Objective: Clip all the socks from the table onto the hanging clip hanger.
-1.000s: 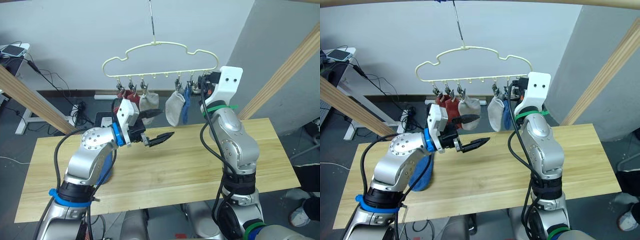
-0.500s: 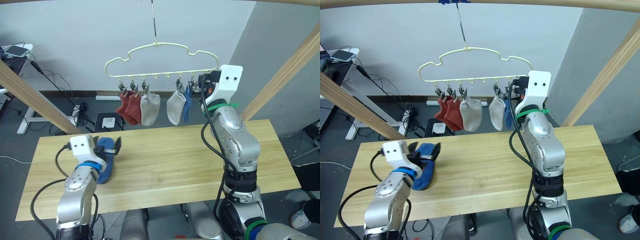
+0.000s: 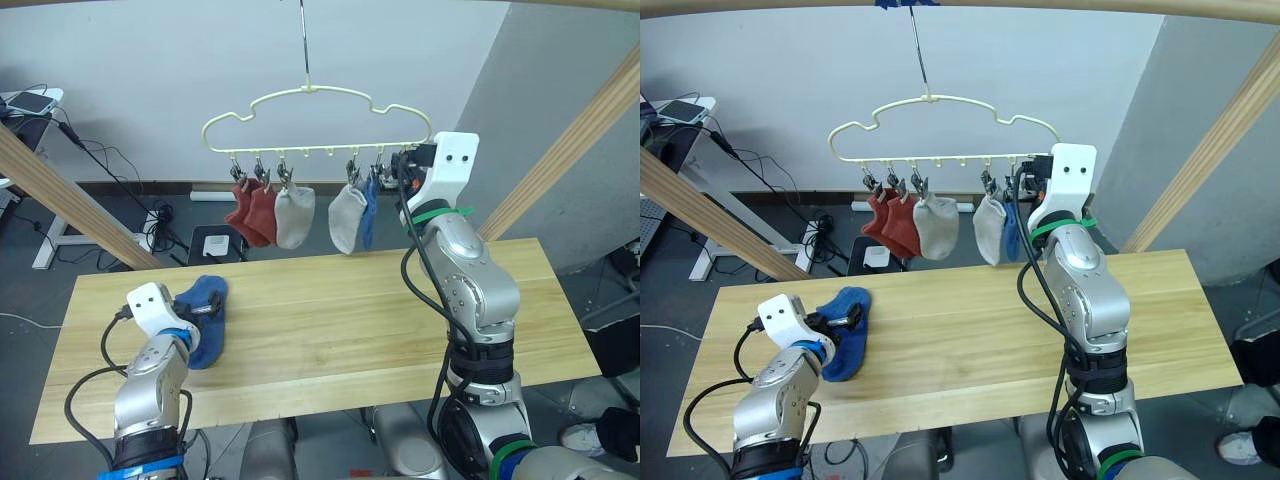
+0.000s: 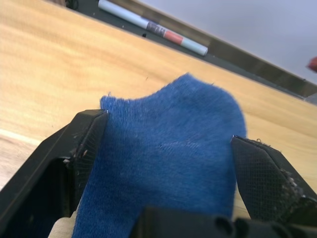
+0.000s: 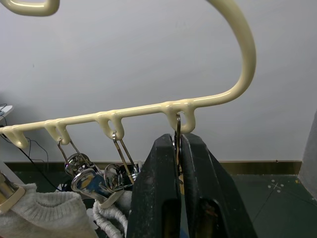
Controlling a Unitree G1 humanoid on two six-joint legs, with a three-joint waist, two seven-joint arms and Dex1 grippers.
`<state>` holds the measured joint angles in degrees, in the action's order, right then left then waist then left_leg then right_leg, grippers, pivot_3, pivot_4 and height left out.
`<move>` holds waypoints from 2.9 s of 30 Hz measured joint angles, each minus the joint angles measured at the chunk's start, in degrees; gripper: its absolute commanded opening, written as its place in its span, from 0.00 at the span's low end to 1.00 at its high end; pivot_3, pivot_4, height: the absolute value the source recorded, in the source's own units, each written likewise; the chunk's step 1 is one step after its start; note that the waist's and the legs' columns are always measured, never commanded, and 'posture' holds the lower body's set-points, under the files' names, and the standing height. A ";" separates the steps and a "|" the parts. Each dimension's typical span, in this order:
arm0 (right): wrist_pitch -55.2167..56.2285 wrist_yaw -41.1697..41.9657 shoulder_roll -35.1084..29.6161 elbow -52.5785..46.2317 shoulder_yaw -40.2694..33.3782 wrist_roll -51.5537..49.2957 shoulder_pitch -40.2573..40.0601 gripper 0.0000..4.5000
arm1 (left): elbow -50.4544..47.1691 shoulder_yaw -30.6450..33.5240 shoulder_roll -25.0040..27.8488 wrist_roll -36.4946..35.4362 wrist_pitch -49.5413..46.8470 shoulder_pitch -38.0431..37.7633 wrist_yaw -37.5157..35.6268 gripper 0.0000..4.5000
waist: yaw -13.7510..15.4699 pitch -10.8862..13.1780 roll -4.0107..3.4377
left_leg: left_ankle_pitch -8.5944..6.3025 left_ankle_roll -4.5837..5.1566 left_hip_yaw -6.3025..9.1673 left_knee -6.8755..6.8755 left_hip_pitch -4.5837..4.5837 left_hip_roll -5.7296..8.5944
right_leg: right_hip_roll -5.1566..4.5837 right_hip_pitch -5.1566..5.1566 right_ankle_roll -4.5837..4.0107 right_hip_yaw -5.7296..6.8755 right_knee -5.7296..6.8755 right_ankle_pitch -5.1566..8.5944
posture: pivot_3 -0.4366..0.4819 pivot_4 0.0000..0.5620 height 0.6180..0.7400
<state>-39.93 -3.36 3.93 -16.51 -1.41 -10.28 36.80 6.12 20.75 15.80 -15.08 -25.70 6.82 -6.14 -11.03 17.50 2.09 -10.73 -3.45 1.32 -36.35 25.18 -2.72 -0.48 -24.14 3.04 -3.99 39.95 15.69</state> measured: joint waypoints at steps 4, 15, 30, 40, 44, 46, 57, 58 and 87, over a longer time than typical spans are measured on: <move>-0.41 0.01 0.07 0.00 0.04 0.00 0.01 0.01 | 3.09 -0.42 0.84 1.03 0.13 1.28 0.46 1.00 | -0.03 0.00 0.00 | 0.00 0.00 -0.01 0.00 -0.01 0.00 | 0.00 0.00 0.00 -0.01 0.00 0.00 | 0.22 0.51 0.93; -0.51 -0.01 0.18 0.00 0.06 0.02 0.01 0.00 | 6.20 -1.16 2.69 0.41 1.35 2.28 -3.93 0.55 | -0.05 0.00 0.00 | 0.00 0.00 -0.04 0.06 -0.11 0.01 | -0.01 0.04 0.01 -0.04 0.00 0.01 | 0.21 0.50 0.93; -0.63 -0.39 0.12 -0.08 -0.01 0.06 0.00 0.00 | 4.78 -17.34 7.23 3.15 10.11 4.66 -25.22 0.00 | 0.11 0.00 0.00 | 0.01 -0.01 -0.09 0.27 -0.07 0.03 | -0.04 0.02 0.00 -0.05 -0.23 0.01 | 0.19 0.50 0.93; -2.42 -0.81 -0.22 -2.39 -0.35 0.03 0.06 0.00 | -0.42 -29.67 0.46 2.44 18.14 20.37 -39.97 0.00 | -0.82 0.00 0.00 | -0.02 0.02 -0.12 0.43 0.04 -0.01 | 0.01 -0.02 0.01 -0.08 -0.57 0.01 | 0.13 0.50 0.93; -3.33 -1.19 -0.19 -3.17 -0.60 0.03 0.07 0.00 | -0.42 -31.24 -3.09 2.97 18.21 21.39 -38.23 0.00 | -0.81 0.00 0.00 | -0.01 0.02 -0.09 0.39 0.11 0.02 | -0.01 -0.01 0.01 -0.05 -0.59 0.01 | 0.12 0.50 0.93; -3.66 -1.51 -0.19 -3.30 -0.64 0.04 0.07 0.00 | 0.72 -31.72 -5.42 4.44 18.68 22.39 -36.01 0.00 | -0.82 0.00 0.00 | -0.01 0.02 -0.09 0.35 0.12 0.04 | -0.03 0.00 0.03 -0.05 -0.60 -0.01 | 0.12 0.50 0.93; -4.72 -1.66 -0.18 -3.55 -0.59 0.00 0.15 0.00 | 10.36 -30.52 -11.47 8.57 22.66 28.71 -26.49 0.00 | -1.43 0.00 0.00 | -0.01 0.03 -0.04 0.37 0.21 0.03 | 0.00 0.00 0.05 0.01 -0.75 -0.02 | 0.11 0.50 0.93; -4.78 -1.66 -0.18 -3.55 -0.58 0.01 0.17 0.00 | 10.58 -30.30 -11.68 8.56 22.66 28.85 -26.06 0.00 | -1.48 0.00 0.00 | -0.01 0.03 -0.03 0.37 0.24 0.03 | 0.00 -0.01 0.05 0.02 -0.78 -0.02 | 0.11 0.50 0.93; -6.99 -1.75 -0.53 -4.09 -0.53 0.06 0.37 0.00 | 15.03 -27.80 -13.11 9.73 23.71 32.55 -21.47 0.00 | -1.50 0.00 0.00 | -0.01 0.03 0.03 0.37 0.34 0.04 | -0.01 0.00 0.06 0.10 -0.89 -0.02 | 0.11 0.51 0.93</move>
<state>-46.92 -5.11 3.41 -20.60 -1.93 -10.22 37.17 21.14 -7.05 2.69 -5.36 -1.98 39.37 -27.61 -12.53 17.50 2.09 -10.74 -3.42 1.35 -35.99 25.52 -2.68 -0.49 -24.14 3.10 -3.88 39.06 15.66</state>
